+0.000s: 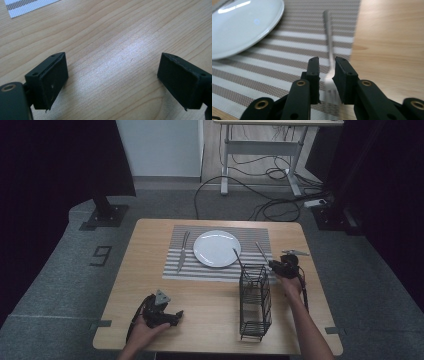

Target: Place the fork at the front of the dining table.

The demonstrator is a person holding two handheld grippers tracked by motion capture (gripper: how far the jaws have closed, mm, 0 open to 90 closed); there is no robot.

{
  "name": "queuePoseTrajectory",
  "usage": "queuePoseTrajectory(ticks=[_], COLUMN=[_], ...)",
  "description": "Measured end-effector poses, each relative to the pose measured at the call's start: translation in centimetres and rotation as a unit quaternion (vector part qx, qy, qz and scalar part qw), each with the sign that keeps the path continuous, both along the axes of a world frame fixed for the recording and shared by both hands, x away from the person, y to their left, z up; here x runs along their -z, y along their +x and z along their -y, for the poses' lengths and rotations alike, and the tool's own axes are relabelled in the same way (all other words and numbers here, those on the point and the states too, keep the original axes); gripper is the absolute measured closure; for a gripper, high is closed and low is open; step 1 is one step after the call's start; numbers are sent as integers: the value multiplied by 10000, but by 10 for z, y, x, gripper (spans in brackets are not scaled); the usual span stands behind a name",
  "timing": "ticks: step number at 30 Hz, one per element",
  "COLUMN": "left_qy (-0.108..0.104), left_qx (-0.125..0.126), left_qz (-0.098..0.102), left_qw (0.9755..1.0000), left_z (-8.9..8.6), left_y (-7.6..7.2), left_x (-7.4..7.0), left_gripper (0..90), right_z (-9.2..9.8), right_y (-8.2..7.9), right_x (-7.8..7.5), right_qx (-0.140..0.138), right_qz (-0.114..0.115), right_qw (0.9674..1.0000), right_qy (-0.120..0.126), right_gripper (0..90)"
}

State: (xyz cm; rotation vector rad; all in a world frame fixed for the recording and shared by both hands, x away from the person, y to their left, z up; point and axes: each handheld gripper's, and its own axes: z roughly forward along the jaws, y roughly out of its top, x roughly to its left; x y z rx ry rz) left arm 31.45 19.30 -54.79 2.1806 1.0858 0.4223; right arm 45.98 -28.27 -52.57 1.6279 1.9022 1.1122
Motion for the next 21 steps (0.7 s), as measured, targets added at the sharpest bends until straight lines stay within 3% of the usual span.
queuePoseTrajectory(ticks=[5, 10, 16, 21], left_qy=[2, -4, -4, -4], left_qx=[0, -4, -2, -3], left_qz=[1, 6, 10, 9], left_qw=[10000, 10000, 10000, 10000], left_z=[0, 0, 0, 0], left_y=[0, 0, 0, 0], left_x=[0, 0, 0, 0], left_gripper=[96, 95, 96, 96], right_z=[18, 19, 8, 1], right_y=[-9, -22, -29, -28], right_x=[-5, 1, 9, 17], right_qx=[-39, -227, -425, -427], right_qz=[-158, -198, -269, -275], right_qw=[9998, 9994, 9987, 9982], right_qy=[119, 192, -126, -326], right_gripper=[556, 521, 549, 633])
